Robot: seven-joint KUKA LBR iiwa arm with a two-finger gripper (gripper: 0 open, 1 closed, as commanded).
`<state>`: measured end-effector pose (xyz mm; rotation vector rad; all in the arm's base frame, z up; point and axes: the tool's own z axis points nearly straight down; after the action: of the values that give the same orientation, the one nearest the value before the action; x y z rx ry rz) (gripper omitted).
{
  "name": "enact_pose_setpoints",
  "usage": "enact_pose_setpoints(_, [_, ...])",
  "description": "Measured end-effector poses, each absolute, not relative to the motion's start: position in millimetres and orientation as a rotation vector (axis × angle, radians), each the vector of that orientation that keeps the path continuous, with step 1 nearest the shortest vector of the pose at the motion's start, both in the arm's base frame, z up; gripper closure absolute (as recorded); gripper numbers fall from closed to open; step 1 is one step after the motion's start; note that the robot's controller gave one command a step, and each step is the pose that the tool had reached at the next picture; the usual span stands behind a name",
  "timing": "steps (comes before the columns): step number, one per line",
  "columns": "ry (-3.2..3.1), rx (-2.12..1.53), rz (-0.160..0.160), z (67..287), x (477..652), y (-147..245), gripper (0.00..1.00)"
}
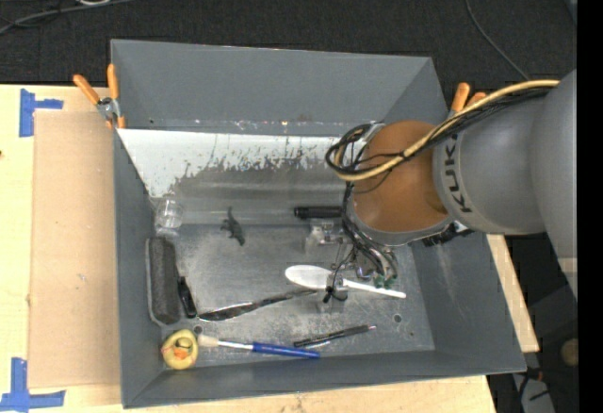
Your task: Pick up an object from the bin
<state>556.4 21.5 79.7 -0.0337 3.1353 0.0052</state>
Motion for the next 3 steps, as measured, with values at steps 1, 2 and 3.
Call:
enact_pose_setpoints(1, [3.148,0.049,0.003,99.9,525.1,31.7,0.00])
enact_pose_setpoints(2, [3.138,-0.018,0.003,69.1,536.1,14.2,0.00])
enact_pose_setpoints(3, [3.130,-0.254,0.005,70.1,539.2,-13.6,1.00])
